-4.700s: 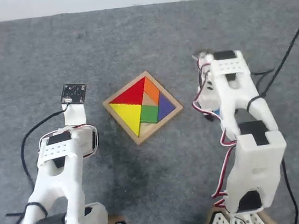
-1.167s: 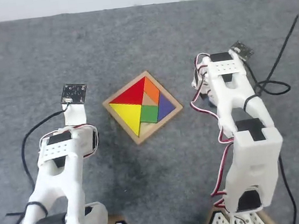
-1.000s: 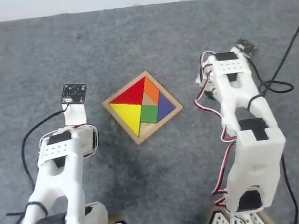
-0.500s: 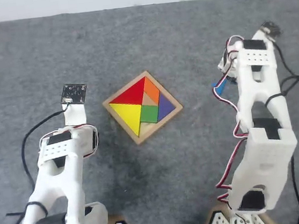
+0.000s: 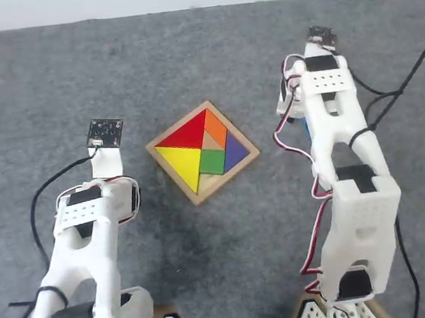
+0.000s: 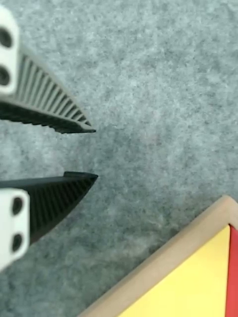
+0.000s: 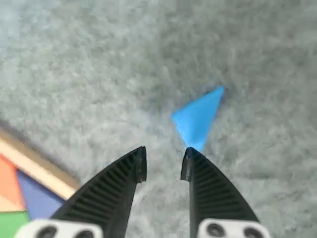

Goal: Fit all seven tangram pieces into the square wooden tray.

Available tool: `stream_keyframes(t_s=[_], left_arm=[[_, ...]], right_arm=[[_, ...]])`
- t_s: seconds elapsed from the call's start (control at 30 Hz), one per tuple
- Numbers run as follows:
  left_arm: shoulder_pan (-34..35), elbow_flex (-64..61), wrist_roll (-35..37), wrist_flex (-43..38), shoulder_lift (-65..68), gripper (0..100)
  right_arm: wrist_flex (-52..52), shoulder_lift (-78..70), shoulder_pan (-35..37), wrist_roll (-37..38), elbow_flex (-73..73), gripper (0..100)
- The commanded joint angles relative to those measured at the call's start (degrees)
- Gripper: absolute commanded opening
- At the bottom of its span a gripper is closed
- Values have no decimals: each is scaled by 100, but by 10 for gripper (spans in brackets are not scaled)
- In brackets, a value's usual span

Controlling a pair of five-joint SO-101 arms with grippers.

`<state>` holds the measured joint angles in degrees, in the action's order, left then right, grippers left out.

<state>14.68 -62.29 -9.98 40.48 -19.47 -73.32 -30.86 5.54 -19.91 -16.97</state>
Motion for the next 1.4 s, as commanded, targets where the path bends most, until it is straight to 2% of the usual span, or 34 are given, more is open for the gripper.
stream_keyframes(t_s=[0.0, 0.23, 0.47, 0.63, 0.87, 1.07, 1.27, 1.37], left_arm=[[-35, 22, -35, -97, -44, 124], [-35, 22, -35, -97, -44, 124], [-35, 22, -35, -97, -44, 124], [-35, 22, -35, -97, -44, 124], [-35, 22, -35, -88, -44, 124], [-35, 22, -35, -88, -44, 124], [-35, 22, -35, -88, -44, 124], [-35, 22, -35, -88, -44, 124]], right_arm=[[119, -119, -92, 431, -316, 133], [-312, -110, -136, 571, -607, 147], [-251, -207, -136, 571, -853, 297], [-295, -778, -259, 571, -1240, 289], [-796, -1631, -330, 422, -2585, 287], [-1332, -2325, -338, 396, -3429, 150], [-1516, -2765, -312, 369, -4079, 165], [-1736, -2923, -312, 378, -4255, 143]])
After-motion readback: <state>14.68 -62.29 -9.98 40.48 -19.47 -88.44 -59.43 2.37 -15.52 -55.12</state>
